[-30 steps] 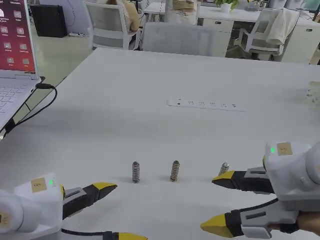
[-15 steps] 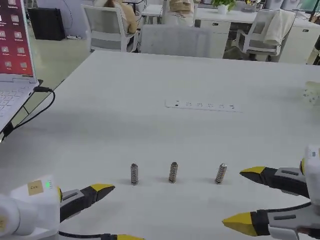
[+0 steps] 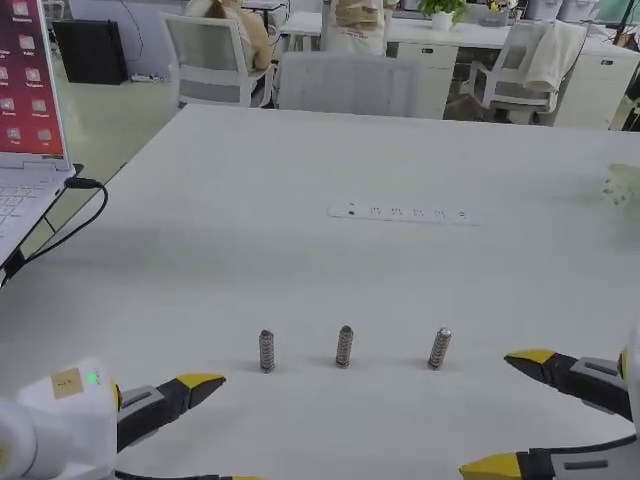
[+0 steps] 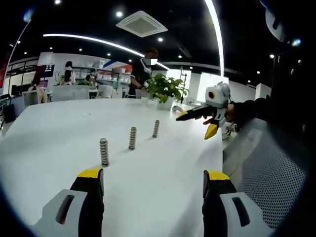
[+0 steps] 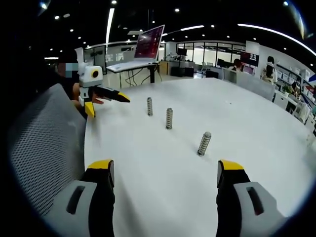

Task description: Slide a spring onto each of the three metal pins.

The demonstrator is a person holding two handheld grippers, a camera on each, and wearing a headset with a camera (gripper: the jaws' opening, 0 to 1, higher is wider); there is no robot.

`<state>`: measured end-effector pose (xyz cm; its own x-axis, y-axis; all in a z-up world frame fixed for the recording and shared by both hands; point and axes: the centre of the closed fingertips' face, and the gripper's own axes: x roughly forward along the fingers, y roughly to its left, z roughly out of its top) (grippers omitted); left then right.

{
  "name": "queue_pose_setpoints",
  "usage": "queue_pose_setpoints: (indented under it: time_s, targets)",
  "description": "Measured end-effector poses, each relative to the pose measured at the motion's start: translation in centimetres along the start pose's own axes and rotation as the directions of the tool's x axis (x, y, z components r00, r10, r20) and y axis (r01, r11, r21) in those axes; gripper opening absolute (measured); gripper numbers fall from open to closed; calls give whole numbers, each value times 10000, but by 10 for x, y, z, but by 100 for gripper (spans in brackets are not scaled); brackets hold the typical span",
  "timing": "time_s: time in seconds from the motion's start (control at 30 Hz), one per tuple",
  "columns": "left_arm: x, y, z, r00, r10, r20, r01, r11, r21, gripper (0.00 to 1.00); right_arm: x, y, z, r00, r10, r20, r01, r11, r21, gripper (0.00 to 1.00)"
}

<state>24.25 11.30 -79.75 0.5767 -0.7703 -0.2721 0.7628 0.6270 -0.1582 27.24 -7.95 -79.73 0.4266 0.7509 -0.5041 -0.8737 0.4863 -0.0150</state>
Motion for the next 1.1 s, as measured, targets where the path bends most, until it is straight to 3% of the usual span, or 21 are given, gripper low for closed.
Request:
queue_pose_setpoints:
  time_s: [0.43, 1.1]
  targets:
    - [0, 2, -3, 10000, 88, 26, -88, 9998, -160, 82, 4, 2, -3, 9991, -80, 427, 73, 9998, 170, 99]
    - [1, 4, -2, 9999, 155, 40, -155, 9997, -167, 83, 6, 2, 2, 9964, -178, 832, 147, 9992, 379, 99]
